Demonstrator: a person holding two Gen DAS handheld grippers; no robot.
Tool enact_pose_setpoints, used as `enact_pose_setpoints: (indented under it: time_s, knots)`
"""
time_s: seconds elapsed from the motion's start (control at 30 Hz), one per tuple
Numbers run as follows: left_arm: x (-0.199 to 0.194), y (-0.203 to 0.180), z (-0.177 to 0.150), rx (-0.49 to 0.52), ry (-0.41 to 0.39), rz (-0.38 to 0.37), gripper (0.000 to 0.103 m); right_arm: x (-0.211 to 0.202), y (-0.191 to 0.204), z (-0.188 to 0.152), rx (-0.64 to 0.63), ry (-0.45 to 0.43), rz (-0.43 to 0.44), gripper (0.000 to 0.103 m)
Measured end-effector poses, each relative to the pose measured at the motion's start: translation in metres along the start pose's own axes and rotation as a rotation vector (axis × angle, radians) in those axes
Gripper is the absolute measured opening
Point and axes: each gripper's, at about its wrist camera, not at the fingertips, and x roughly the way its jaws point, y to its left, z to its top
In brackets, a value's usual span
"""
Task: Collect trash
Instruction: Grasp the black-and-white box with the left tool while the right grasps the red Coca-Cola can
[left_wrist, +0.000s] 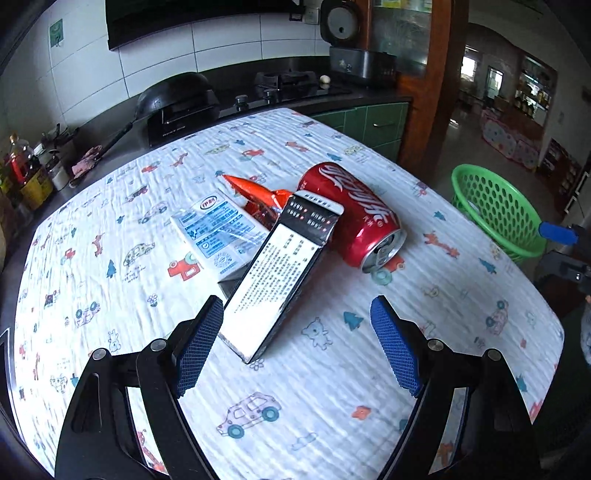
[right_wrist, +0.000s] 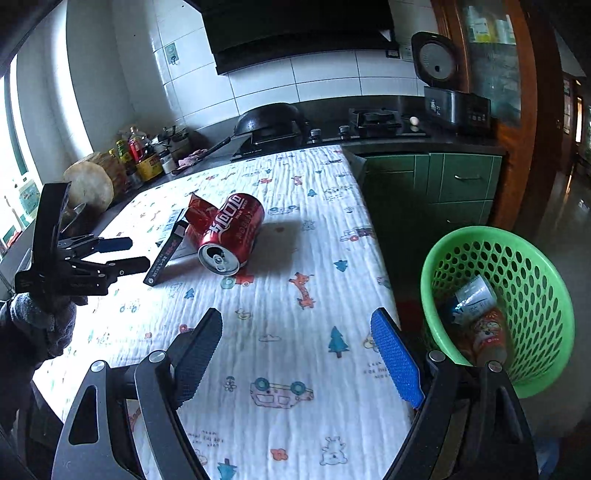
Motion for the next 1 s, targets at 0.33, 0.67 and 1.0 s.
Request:
enact_pose_setpoints:
  time_s: [0.33, 0.67, 1.0]
  knots:
    - [0.02, 0.022, -0.002, 0.066, 0.002, -0.135, 0.08, 0.028, 0.025, 0.014, -0.044, 0.037, 0.001, 0.08]
    - [0.034, 0.02, 0.002, 0.095, 0.007, -0.19, 0.076, 0.054, 0.039, 0.029, -0.075, 0.065, 0.007, 0.08]
    - [0.044, 0.015, 0.01, 0.097, 0.012, -0.2, 0.075, 0.074, 0.046, 0.055, -0.077, 0.076, 0.035, 0.08]
